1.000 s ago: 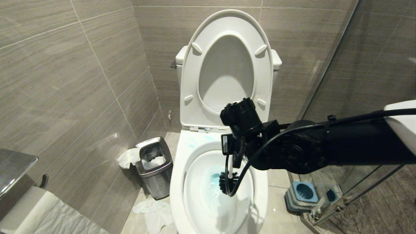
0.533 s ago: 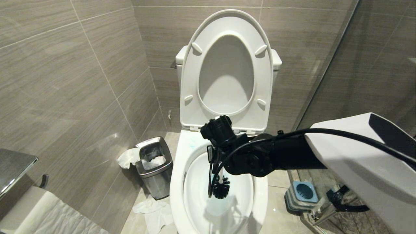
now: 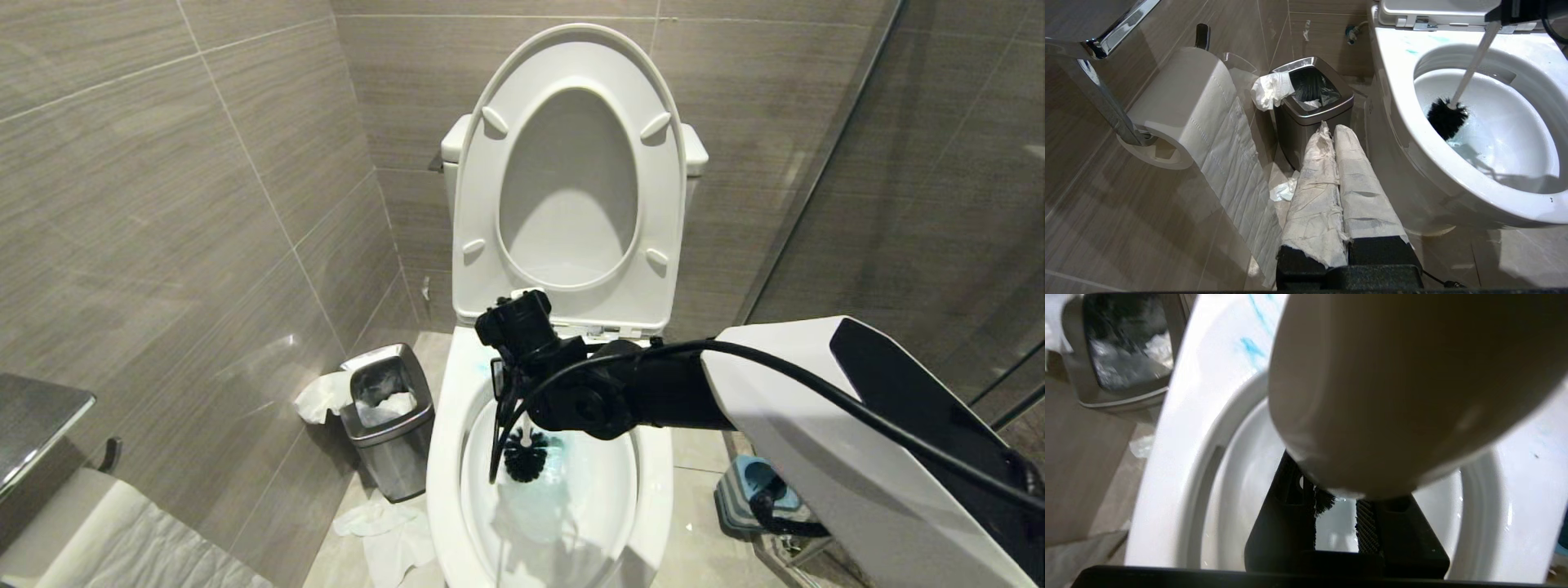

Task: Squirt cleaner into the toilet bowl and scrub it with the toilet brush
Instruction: Scrub the toilet bowl

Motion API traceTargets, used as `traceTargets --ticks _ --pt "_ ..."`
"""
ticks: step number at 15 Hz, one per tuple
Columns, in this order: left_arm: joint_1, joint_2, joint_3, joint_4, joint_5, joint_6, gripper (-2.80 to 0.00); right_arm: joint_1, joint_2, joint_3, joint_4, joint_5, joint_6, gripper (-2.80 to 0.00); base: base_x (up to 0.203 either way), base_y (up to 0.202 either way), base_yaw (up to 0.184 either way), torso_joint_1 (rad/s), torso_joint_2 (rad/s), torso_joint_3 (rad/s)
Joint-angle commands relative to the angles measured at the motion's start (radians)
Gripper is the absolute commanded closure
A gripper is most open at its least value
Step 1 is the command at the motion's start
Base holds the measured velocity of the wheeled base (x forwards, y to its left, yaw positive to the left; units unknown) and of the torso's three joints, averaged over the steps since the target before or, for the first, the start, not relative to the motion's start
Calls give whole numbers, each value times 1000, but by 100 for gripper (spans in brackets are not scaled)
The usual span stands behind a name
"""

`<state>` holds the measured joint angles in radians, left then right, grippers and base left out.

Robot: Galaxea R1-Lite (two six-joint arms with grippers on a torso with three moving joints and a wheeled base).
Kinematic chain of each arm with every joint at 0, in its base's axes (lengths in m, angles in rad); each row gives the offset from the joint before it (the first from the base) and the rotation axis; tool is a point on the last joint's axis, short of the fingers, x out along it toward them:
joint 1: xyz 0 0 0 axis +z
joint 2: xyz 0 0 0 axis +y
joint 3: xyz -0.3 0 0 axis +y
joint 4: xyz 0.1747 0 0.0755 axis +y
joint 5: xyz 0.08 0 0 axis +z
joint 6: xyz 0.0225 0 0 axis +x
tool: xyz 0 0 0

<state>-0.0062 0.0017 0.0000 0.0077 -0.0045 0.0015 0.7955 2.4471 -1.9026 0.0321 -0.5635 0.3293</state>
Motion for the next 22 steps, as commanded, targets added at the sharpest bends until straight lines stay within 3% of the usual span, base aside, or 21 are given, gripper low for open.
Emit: traceTargets --ticks 1,5,10,17,22 --pt "0 0 2 0 0 0 0 -5 41 -48 -1 -2 -13 0 0 0 0 0 0 0" --pt "0 0 2 0 0 0 0 -43 33 -78 -9 -5 -23 0 0 0 0 0 0 0" --pt "0 0 2 0 0 3 0 -105 -28 -54 -60 -12 -101 0 0 0 0 0 0 0" --pt "0 0 2 0 0 3 0 -128 -201 280 -114 -12 -91 0 0 0 0 0 0 0" --pt "0 0 2 0 0 2 0 -7 -261 437 -142 -12 -17 0 0 0 0 0 0 0"
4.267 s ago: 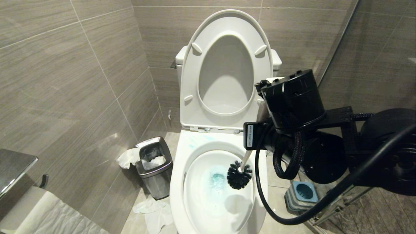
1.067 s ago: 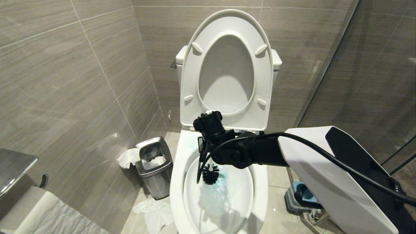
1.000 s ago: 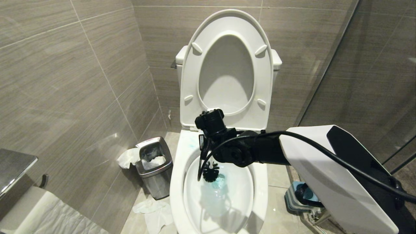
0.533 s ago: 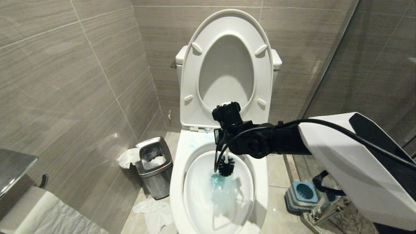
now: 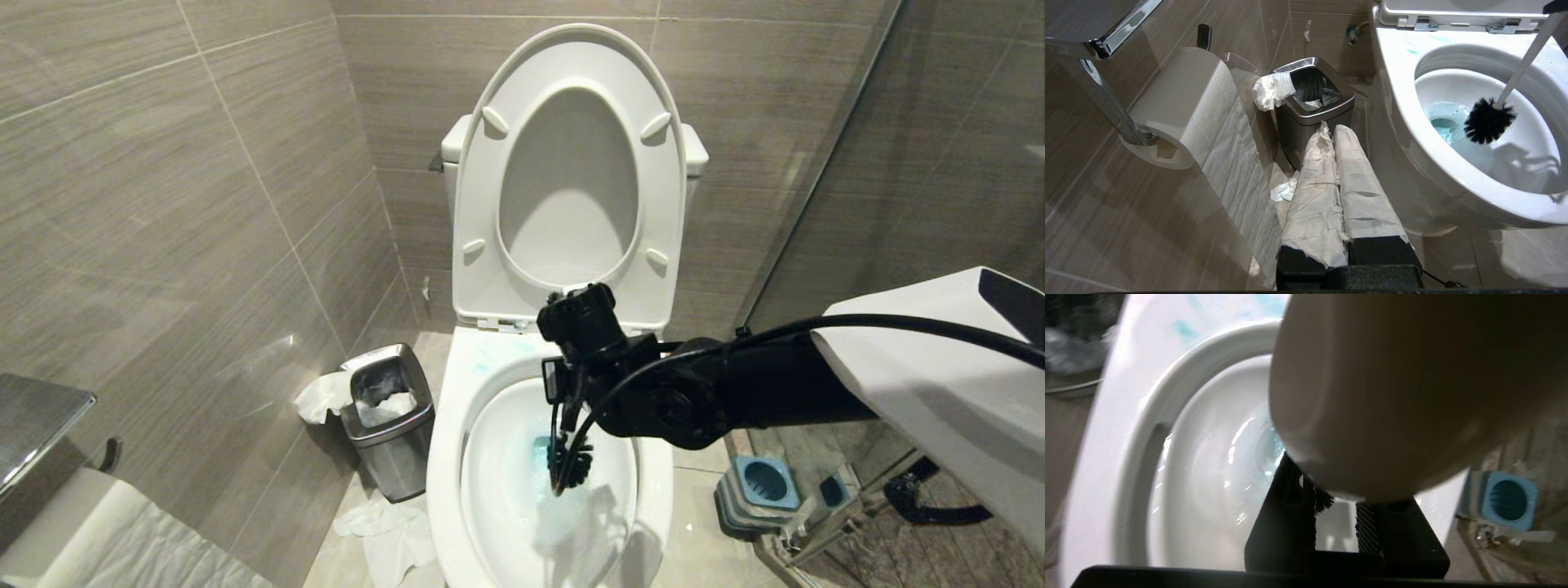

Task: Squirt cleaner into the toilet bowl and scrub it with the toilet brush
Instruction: Scrub the toilet bowl

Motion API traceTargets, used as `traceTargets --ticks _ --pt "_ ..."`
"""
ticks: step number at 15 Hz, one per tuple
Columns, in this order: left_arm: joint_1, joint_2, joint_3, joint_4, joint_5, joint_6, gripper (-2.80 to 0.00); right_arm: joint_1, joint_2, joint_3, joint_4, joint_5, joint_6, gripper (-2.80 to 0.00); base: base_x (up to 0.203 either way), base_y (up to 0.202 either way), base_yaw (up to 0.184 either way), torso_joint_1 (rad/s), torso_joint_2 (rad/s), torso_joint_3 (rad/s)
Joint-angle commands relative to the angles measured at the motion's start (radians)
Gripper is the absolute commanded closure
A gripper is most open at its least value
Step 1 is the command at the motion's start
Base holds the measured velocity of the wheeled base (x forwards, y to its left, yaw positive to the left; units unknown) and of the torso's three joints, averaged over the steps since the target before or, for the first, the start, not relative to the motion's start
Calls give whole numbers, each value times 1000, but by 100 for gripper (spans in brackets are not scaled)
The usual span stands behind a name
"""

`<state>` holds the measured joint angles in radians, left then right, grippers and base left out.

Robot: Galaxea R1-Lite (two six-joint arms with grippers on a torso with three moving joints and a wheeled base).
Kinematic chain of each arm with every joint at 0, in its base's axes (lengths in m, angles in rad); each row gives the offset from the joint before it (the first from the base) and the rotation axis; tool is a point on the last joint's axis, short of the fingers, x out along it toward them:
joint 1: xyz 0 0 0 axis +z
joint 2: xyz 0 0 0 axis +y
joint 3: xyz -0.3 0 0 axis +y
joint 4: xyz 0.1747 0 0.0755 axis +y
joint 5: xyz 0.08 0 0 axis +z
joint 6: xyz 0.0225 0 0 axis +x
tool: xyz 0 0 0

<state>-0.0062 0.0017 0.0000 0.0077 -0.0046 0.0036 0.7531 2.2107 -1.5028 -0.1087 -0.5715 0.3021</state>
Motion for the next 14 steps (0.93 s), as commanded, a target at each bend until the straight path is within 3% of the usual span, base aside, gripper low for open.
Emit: traceTargets --ticks 1,5,8,14 --pt "0 0 2 0 0 -1 0 61 -20 50 -1 -4 16 0 0 0 0 0 0 0" --pt "0 0 2 0 0 -2 0 133 19 20 -2 -5 29 0 0 0 0 0 0 0" --pt "0 0 2 0 0 -2 0 150 84 -88 1 -8 25 0 0 0 0 0 0 0" --pt "0 0 2 0 0 -2 0 87 218 -303 5 -24 -10 0 0 0 0 0 0 0"
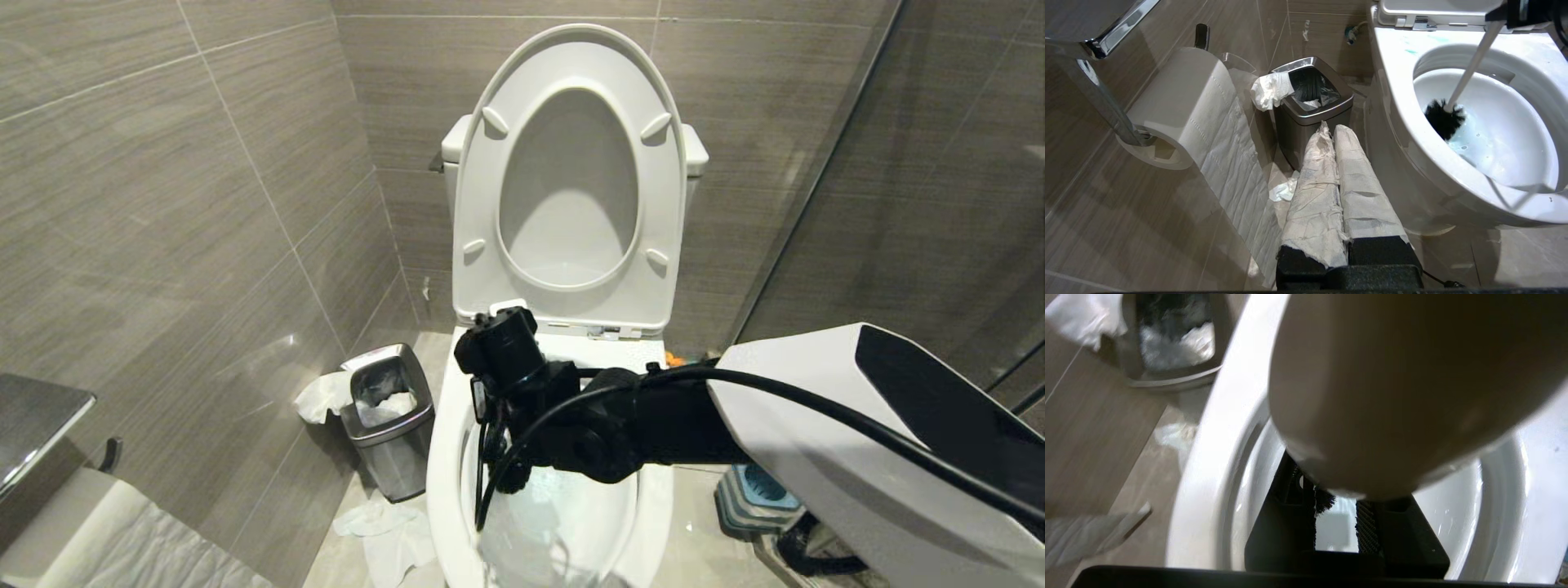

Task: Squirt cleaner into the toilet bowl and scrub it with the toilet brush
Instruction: Scrub the toilet bowl

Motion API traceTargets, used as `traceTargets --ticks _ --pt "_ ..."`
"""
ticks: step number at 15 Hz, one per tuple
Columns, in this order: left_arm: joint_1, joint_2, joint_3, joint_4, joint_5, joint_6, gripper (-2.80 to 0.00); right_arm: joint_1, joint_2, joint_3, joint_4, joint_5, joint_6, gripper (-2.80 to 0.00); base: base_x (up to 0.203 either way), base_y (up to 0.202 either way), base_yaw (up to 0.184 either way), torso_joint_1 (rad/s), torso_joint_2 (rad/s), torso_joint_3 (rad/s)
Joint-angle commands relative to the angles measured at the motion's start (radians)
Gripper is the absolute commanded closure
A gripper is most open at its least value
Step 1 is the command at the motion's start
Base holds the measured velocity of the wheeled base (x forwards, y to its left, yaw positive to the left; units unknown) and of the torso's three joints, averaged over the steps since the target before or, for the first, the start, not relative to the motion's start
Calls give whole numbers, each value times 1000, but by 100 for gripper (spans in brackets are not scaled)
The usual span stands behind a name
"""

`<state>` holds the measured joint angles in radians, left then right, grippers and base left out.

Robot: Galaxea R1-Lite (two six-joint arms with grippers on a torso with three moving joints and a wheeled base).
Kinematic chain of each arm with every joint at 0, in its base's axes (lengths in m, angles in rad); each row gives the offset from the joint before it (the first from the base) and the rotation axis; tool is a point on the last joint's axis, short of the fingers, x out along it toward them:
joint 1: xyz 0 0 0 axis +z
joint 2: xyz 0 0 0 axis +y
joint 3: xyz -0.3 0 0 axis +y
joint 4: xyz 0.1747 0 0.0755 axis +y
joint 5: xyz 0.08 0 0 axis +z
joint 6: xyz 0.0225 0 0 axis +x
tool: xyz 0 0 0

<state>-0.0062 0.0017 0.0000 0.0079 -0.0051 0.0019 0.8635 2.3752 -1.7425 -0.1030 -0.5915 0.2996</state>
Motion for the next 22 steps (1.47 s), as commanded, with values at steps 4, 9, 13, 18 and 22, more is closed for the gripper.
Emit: traceTargets --ticks 4,9,13,18,22 --pt "0 0 2 0 1 0 0 -82 69 -153 12 -5 -38 0 0 0 0 0 0 0" --pt "0 0 2 0 1 0 0 -112 29 -157 39 -19 -38 0 0 0 0 0 0 0" --pt "0 0 2 0 1 1 0 -129 -36 -133 120 -24 -34 0 0 0 0 0 0 0" --pt "0 0 2 0 1 0 0 -132 -139 38 118 -35 -28 0 0 0 0 0 0 0" --pt "0 0 2 0 1 0 0 -101 -216 159 118 -34 21 0 0 0 0 0 0 0"
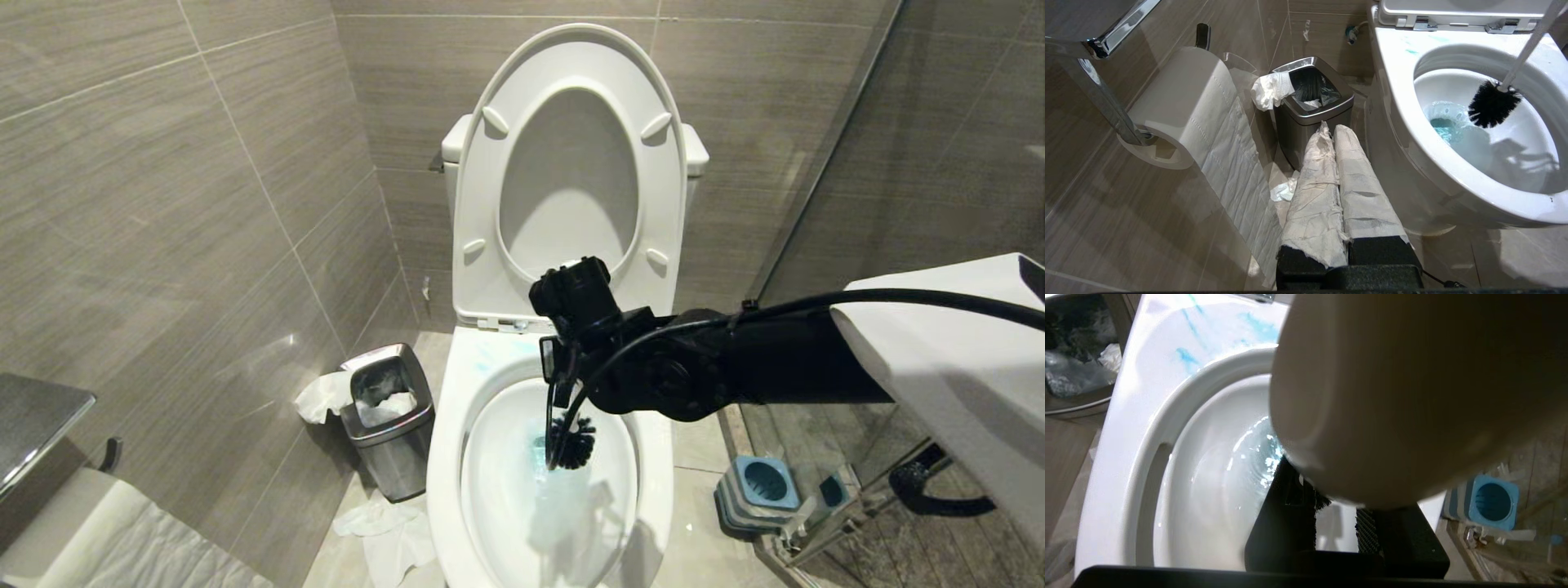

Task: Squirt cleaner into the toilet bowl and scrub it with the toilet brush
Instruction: Scrub the toilet bowl

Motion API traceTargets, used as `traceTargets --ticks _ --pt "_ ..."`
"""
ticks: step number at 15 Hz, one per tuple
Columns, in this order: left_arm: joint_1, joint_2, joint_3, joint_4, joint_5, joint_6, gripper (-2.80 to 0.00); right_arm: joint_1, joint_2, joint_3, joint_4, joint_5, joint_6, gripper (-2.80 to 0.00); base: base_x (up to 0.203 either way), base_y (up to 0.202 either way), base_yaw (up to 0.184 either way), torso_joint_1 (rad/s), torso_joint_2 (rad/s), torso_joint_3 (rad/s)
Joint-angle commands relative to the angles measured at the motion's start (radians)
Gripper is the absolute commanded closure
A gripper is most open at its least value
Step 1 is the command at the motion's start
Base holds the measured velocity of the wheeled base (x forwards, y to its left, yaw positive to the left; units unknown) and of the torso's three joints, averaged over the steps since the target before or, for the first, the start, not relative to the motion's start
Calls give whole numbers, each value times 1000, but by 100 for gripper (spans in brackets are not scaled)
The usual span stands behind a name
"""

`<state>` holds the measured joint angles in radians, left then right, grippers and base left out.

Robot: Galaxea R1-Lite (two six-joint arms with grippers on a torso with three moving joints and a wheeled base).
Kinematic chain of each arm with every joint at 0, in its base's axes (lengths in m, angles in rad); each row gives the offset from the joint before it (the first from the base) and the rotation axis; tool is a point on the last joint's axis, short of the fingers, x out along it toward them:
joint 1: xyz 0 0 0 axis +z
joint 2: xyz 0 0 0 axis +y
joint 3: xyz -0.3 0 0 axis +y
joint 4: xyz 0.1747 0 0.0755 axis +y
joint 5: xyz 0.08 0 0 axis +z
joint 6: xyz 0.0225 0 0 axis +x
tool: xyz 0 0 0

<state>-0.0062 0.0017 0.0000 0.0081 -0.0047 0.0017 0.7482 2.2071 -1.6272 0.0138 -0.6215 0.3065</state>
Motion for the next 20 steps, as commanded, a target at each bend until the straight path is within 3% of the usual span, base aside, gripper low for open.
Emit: traceTargets --ticks 1,6,12,16,20 --pt "0 0 2 0 0 0 0 31 -63 73 0 -4 36 0 0 0 0 0 0 0" --pt "0 0 2 0 0 0 0 122 -60 114 0 -3 91 0 0 0 0 0 0 0" --pt "0 0 2 0 0 0 0 158 12 15 -1 -3 89 0 0 0 0 0 0 0" --pt "0 0 2 0 0 0 0 155 97 -95 1 -7 83 0 0 0 0 0 0 0" --pt "0 0 2 0 0 0 0 88 201 -237 0 -12 49 0 0 0 0 0 0 0"
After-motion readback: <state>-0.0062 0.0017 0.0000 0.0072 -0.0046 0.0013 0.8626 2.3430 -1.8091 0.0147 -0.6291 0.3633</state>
